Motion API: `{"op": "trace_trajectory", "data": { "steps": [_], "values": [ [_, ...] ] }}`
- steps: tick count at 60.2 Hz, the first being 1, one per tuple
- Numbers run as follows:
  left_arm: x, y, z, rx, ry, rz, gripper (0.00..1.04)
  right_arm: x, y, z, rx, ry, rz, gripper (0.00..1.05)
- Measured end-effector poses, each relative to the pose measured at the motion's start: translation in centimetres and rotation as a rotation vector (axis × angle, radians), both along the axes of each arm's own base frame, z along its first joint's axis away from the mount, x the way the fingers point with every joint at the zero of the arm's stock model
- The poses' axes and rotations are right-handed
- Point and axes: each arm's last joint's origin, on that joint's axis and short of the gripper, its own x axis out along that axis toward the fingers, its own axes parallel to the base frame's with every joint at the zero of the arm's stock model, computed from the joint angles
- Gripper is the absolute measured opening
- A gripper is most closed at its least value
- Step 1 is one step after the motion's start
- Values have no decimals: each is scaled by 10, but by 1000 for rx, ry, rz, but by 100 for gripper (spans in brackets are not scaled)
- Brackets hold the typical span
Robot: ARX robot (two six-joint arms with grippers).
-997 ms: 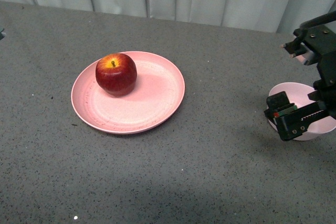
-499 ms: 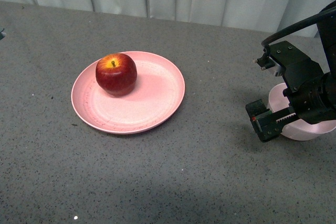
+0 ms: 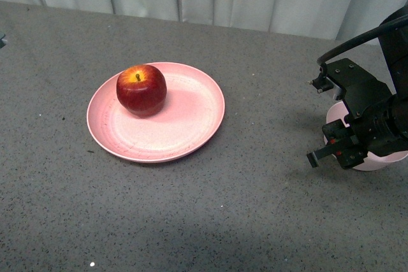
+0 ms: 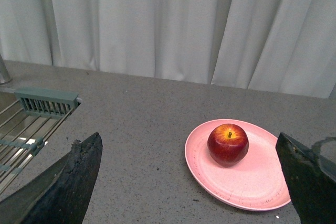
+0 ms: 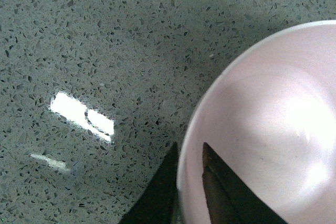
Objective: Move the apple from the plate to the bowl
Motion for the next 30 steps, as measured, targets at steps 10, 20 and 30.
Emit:
{"op": "trace_trajectory", "data": {
  "steps": [10, 20, 30],
  "values": [
    [0, 0, 0, 0, 0, 0, 98, 2, 0, 1, -16, -6, -5, 1],
    [0, 0, 0, 0, 0, 0, 98, 2, 2, 7, 2, -14, 12, 1],
    [0, 0, 0, 0, 0, 0, 98, 3, 18, 33, 77, -70, 87, 1]
  ]
}}
